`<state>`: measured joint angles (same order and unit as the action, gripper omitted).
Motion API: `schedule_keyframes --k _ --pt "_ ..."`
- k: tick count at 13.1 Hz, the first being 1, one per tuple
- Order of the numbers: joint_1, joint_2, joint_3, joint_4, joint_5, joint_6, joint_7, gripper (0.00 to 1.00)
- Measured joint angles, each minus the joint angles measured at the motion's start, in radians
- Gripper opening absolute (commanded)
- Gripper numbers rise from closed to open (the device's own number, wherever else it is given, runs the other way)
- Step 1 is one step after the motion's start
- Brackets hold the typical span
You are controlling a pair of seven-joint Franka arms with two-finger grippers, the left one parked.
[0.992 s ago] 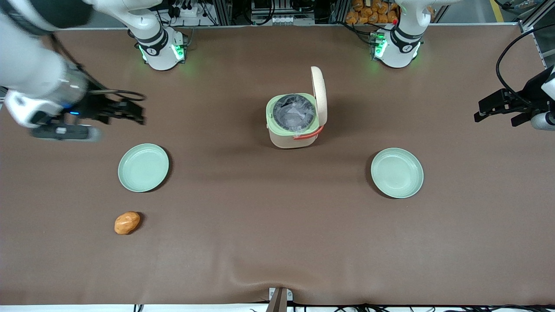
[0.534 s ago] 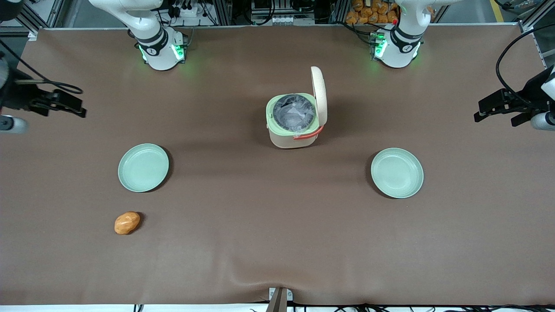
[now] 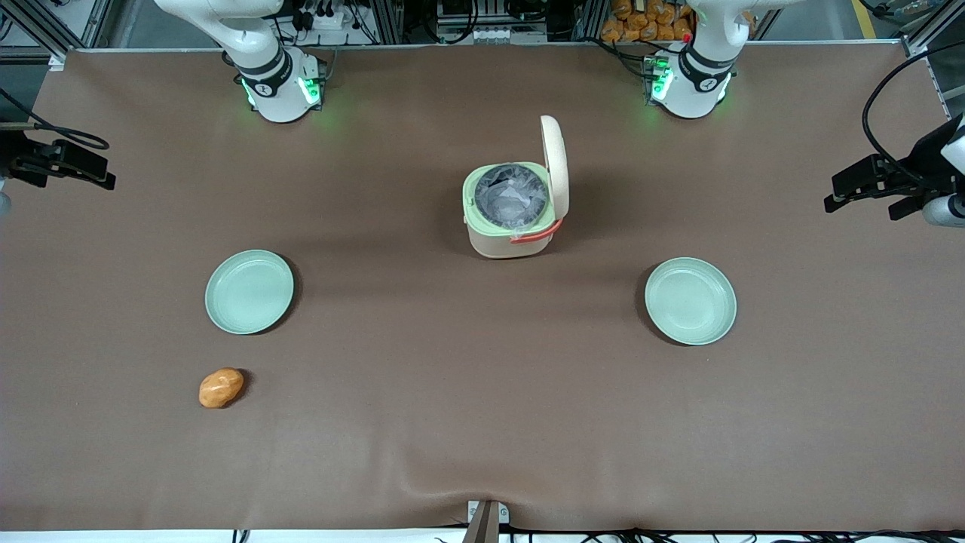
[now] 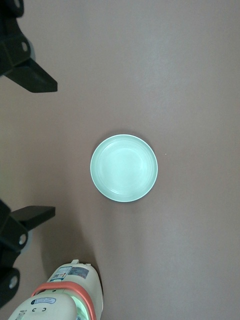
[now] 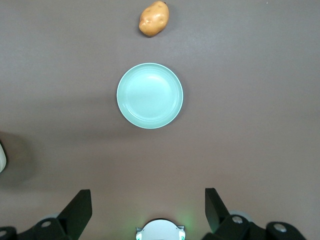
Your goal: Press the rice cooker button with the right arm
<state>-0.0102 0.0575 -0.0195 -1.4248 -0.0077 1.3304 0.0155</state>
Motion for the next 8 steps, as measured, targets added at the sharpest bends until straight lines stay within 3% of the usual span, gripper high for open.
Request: schedule_keyframes --k 8 --pt "0.000 0.000 -0.038 0.000 -0.002 0.000 -0.005 1.00"
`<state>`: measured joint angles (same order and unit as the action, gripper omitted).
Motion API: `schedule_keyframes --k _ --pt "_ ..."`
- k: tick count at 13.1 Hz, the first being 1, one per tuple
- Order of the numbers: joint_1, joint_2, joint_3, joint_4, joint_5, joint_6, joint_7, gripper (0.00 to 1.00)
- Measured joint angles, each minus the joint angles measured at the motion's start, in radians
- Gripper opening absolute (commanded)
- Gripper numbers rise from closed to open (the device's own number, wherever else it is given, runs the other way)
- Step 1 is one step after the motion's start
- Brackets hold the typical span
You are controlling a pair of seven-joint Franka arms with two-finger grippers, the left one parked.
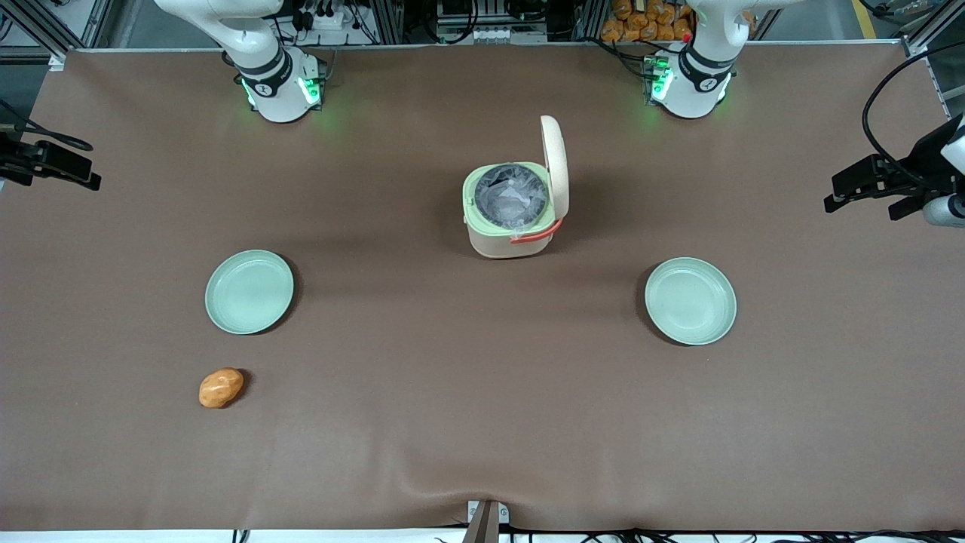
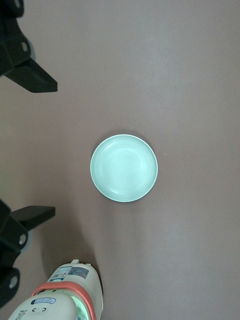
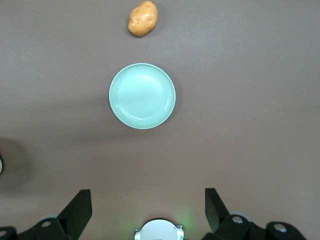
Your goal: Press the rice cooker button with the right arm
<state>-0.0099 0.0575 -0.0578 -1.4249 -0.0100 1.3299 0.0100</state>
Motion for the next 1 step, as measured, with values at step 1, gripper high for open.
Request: schedule_keyframes --k 1 --pt "0.000 0.000 0.000 0.000 0.000 -0.001 0.000 1.00"
